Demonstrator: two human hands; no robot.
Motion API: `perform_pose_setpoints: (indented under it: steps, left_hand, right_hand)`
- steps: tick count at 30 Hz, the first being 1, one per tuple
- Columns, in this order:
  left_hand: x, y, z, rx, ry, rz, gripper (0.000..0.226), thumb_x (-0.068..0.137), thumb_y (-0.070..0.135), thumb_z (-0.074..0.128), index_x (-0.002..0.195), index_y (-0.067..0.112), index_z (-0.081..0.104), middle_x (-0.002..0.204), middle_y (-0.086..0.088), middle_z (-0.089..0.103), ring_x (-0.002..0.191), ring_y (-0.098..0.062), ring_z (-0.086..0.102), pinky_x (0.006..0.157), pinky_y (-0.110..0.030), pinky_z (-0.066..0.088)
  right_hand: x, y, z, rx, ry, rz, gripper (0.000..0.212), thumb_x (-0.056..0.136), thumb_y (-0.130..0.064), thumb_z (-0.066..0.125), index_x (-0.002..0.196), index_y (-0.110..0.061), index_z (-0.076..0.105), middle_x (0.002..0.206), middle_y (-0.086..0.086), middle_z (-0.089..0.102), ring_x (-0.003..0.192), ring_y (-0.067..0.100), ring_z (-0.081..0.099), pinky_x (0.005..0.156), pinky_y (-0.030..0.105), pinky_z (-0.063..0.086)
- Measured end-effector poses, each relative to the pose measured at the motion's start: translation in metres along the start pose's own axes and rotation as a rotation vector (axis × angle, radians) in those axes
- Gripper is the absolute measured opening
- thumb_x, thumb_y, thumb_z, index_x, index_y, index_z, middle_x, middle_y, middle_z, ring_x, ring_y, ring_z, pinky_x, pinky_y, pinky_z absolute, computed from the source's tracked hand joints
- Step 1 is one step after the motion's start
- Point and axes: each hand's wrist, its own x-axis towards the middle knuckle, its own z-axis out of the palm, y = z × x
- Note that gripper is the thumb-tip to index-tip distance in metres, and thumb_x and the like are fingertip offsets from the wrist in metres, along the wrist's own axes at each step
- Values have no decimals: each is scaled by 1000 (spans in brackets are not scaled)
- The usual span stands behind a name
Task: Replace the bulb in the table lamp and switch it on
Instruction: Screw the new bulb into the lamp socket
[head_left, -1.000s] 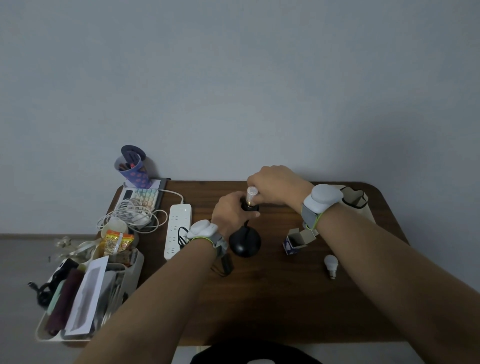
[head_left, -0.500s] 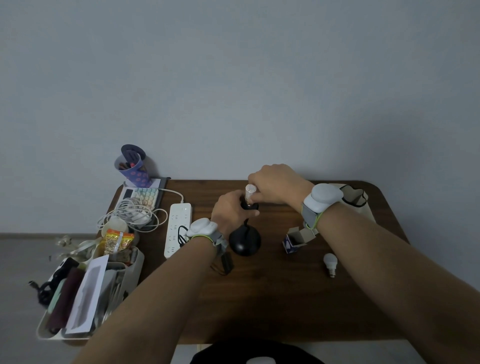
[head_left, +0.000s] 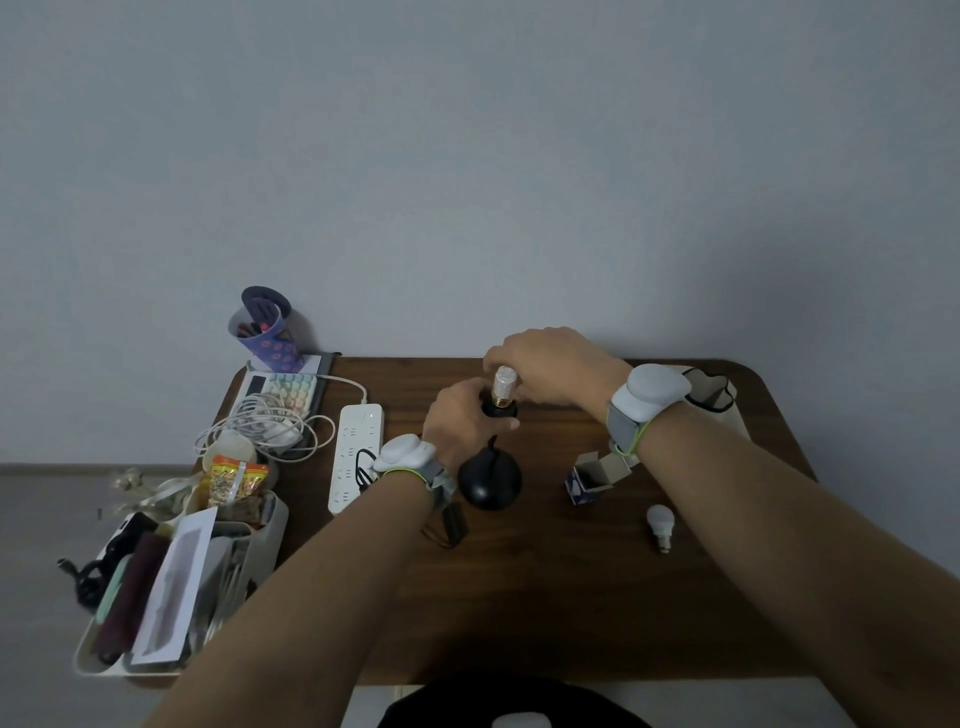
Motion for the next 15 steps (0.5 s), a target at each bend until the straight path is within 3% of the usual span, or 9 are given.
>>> perform_pose_setpoints:
  steps: [2, 5, 7, 10, 13, 15]
  left_hand:
    - [0, 0, 0, -2, -4, -5, 46, 71, 46, 89, 108, 27, 70, 100, 7, 74, 95, -16, 69, 83, -38, 58]
    - [0, -1, -1, -9, -15, -5, 41, 71, 45, 89, 103, 29, 69, 96, 8, 74, 94, -16, 70, 81, -37, 59]
    - [0, -1, -1, -15, -13, -6, 43, 71, 45, 90, 106, 28, 70, 99, 8, 75, 95, -16, 70, 83, -38, 58]
    - [0, 0, 0, -11, -12, -3, 45, 72, 44, 89, 108, 26, 70, 100, 7, 75, 96, -16, 70, 84, -38, 58]
    - [-1, 0, 0, -11, -10, -10, 41, 71, 45, 89, 102, 26, 70, 95, 8, 74, 92, -16, 69, 80, -37, 58]
    - [-1, 0, 0, -19, -9, -6, 41, 71, 45, 89, 102, 28, 70, 95, 10, 74, 93, -14, 69, 80, -36, 58]
  right_hand:
    - [1, -1, 1, -25, 19, 23, 30, 93, -43, 65, 121, -30, 64, 110, 1, 68, 99, 28, 66, 80, 40, 51]
    - [1, -2, 0, -20, 17, 58, 46, 85, -55, 71, 121, -28, 62, 107, 0, 67, 95, 27, 65, 78, 40, 52]
    - [0, -1, 1, -5, 5, 15, 47, 88, -44, 73, 130, -30, 58, 112, -1, 65, 101, 26, 64, 82, 42, 53]
    - [2, 0, 3, -6, 22, -1, 28, 94, -39, 65, 120, -31, 63, 108, 0, 67, 98, 27, 65, 75, 39, 49]
    - [3, -1, 4, -26, 37, 51, 46, 87, -60, 68, 119, -27, 63, 105, 2, 67, 92, 27, 65, 71, 37, 47]
    - [2, -1, 5, -2, 26, 32, 54, 85, -55, 72, 130, -27, 58, 111, 0, 66, 99, 27, 65, 78, 39, 52]
